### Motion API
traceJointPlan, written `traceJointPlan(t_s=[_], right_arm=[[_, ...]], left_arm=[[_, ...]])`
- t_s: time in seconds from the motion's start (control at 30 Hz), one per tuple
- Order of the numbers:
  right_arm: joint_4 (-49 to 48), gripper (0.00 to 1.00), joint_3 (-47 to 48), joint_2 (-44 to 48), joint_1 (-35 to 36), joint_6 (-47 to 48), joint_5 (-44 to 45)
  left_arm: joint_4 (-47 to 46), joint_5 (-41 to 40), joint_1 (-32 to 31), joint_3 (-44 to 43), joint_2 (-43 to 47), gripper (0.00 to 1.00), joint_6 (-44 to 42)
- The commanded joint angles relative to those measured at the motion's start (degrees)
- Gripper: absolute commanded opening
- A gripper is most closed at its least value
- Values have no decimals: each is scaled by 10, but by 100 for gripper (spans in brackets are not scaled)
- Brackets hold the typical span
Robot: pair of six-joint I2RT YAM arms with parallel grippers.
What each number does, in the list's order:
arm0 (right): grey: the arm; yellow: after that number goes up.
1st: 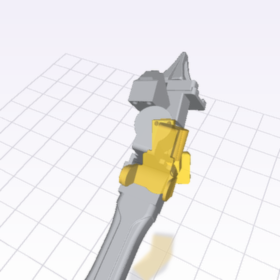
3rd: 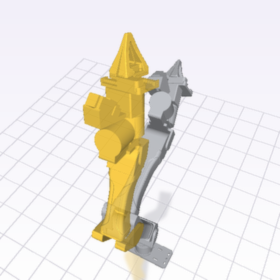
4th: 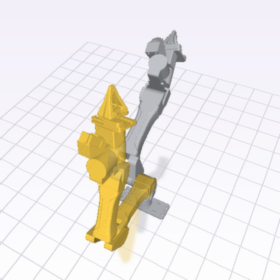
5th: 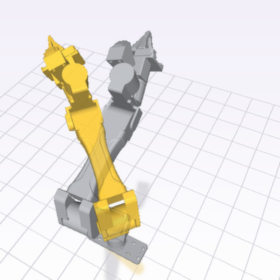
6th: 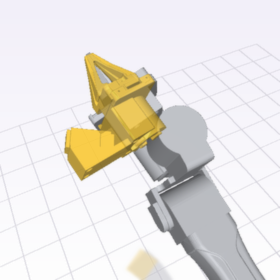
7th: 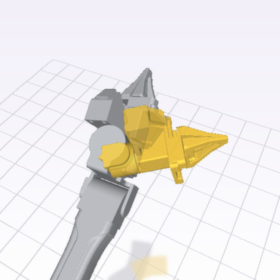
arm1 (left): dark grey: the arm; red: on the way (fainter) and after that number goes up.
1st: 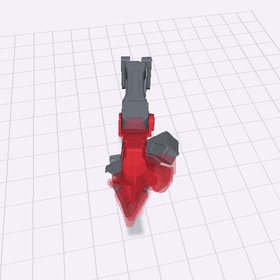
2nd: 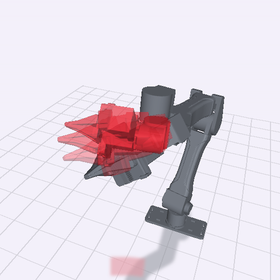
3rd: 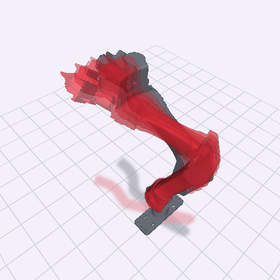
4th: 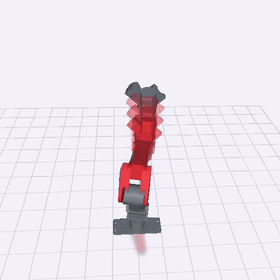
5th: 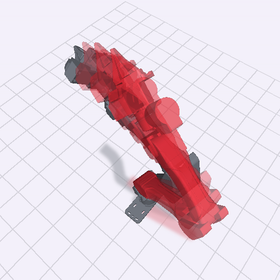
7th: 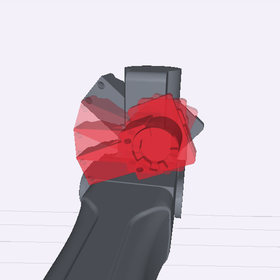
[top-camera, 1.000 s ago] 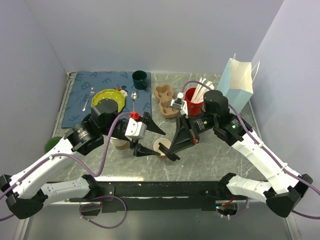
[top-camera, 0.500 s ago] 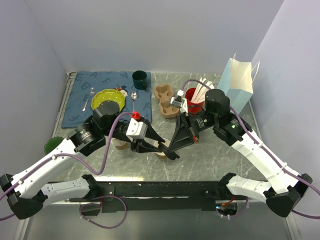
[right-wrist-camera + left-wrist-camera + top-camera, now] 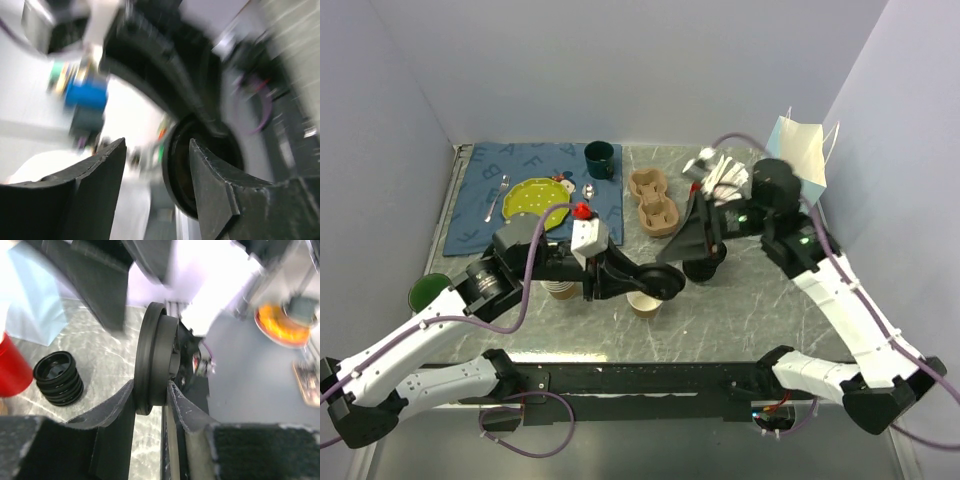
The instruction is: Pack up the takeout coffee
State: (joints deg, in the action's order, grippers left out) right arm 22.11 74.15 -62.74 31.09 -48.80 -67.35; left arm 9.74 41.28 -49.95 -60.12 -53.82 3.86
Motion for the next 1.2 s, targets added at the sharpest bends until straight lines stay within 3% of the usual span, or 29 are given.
traceJointPlan(t_s=[0.0, 0.07, 0.13, 0.2, 0.23, 0.27, 0.43, 0.67, 1.17], right_arm=[[152, 62, 92, 31, -68, 35, 168], [262, 61, 153, 31, -70, 70, 342], [297, 58, 145, 48, -71, 51, 385], [289, 55, 107, 73, -67, 21, 415], [263, 54, 91, 83, -65, 8, 421], [249, 53, 64, 91, -60, -6, 427], [210, 52, 52, 79, 32, -43, 508], [288, 49, 168, -18, 99, -35, 622], [272, 44, 245, -103, 107, -31, 614]], left_arm=[[-118, -124, -1, 35, 36, 27, 187], [-119, -211, -1, 37, 41, 25, 272], [-109, -279, -1, 31, 37, 16, 329], [-77, -339, -1, 12, 32, 17, 392], [-61, -405, -1, 5, 26, 18, 413], [-51, -411, 0, -9, 23, 18, 439], [-9, -514, -1, -34, 5, 13, 453], [13, -539, -1, -49, 3, 13, 440], [5, -536, -1, -25, 18, 13, 454]])
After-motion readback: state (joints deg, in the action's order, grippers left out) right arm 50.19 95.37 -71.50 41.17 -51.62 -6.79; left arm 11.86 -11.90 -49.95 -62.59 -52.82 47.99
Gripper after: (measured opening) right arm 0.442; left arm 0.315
